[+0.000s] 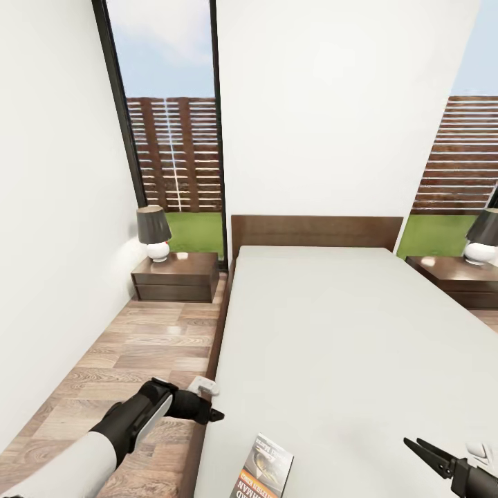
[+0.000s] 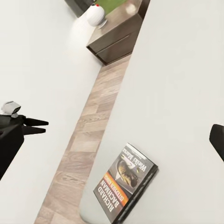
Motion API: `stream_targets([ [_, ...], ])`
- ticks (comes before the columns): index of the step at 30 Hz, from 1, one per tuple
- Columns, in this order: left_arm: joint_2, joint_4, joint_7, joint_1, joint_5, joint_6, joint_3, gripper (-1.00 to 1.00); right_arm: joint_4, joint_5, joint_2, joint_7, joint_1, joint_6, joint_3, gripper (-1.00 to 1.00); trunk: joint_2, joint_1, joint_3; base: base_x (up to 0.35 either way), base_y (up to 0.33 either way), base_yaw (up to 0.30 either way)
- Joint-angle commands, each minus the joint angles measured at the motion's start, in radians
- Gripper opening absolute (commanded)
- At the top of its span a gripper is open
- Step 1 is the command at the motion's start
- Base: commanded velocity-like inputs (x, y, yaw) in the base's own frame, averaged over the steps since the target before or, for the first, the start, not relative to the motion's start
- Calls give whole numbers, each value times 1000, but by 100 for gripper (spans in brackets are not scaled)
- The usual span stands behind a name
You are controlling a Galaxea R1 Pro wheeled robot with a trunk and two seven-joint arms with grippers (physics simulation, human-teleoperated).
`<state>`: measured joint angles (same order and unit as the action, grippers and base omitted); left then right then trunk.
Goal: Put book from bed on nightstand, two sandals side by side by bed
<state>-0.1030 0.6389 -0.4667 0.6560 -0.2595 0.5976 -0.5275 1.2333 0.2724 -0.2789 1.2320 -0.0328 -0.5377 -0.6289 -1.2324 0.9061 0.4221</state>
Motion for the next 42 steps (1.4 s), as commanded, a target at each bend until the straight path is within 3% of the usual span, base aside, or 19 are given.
stream_targets([
  [1,3,-5,17,2,-9,5,-4,100,0,6,0,0,0,-6,3,100,-1,0,1,0,0,0],
  [6,17,-31,69,5,-18,3,11,100,-2,4,2,-2,0,27,36,100,-1,0,1,0,0,0],
  [9,22,-39,85,6,-24,2,39,100,-3,4,2,-11,0,44,52,100,-1,0,1,0,0,0],
  [16,40,-44,98,6,-26,1,65,100,-5,4,2,-40,0,54,60,100,-1,0,1,0,0,0],
  [39,53,-37,84,7,-30,8,73,100,-67,-1,13,-86,0,172,88,100,-162,88,73,0,0,0],
  [42,54,-37,78,7,-30,9,73,100,-67,-1,14,-86,0,191,89,100,-162,88,73,0,0,0],
])
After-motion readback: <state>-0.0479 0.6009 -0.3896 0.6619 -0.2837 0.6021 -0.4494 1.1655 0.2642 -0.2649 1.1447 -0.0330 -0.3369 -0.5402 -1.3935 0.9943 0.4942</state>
